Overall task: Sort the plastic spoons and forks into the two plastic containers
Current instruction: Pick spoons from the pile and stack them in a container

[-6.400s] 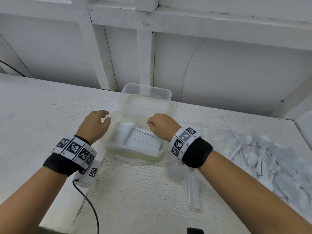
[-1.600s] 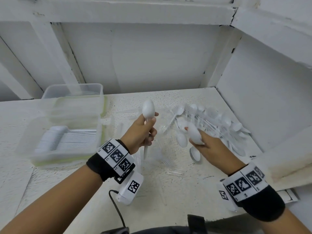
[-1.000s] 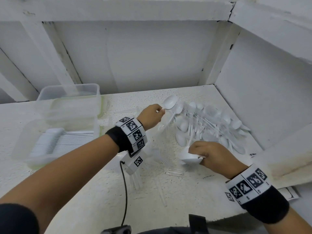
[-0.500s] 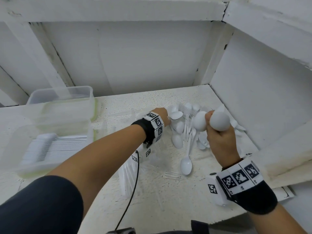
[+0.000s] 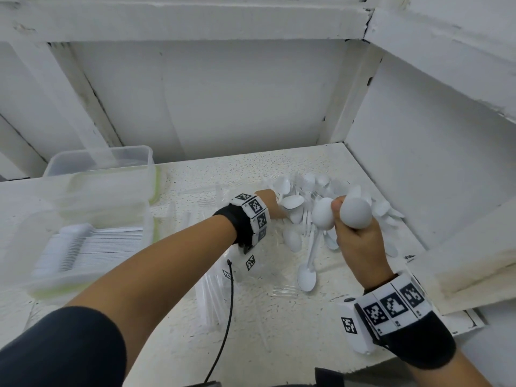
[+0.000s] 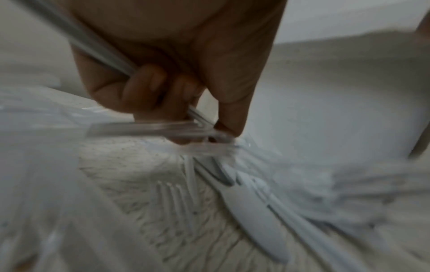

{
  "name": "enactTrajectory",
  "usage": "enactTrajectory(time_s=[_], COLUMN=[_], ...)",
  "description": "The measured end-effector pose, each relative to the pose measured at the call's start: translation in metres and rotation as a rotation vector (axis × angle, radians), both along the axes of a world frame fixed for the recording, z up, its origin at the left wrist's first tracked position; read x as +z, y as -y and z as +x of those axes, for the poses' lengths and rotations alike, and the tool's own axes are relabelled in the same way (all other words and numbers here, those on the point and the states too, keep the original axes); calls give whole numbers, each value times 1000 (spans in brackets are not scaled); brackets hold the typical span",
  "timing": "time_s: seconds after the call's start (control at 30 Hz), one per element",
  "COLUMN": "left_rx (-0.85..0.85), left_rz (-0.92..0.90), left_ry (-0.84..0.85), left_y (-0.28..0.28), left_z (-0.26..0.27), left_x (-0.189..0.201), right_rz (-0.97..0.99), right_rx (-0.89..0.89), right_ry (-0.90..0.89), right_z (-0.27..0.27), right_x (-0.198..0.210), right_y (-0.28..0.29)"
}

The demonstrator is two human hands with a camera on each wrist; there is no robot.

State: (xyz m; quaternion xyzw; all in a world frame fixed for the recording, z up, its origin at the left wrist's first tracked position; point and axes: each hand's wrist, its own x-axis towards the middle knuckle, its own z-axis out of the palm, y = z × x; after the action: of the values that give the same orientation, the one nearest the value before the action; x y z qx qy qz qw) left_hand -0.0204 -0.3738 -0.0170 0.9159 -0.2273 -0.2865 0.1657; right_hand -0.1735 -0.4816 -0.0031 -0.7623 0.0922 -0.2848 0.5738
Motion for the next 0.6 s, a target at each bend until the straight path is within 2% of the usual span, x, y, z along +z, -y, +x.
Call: enactTrajectory(time_s=[0.13, 0.27, 0.47, 0.6], left_rx=[78, 144, 202, 213], left_rz=[-30, -105, -365, -503], left_ry=[-137, -174, -244, -192], left_y=[-10, -29, -73, -108], left_z=[1, -3, -20, -39], left_x=[12, 26, 42, 49], right_rz=[34, 79, 185, 235], right_rx=[-5, -13, -89, -66], right_ry=[-49, -102, -147, -191], right_z=[-2, -2, 4, 15], right_x=[-2, -1, 15, 27], right_y=[0, -4, -13, -28])
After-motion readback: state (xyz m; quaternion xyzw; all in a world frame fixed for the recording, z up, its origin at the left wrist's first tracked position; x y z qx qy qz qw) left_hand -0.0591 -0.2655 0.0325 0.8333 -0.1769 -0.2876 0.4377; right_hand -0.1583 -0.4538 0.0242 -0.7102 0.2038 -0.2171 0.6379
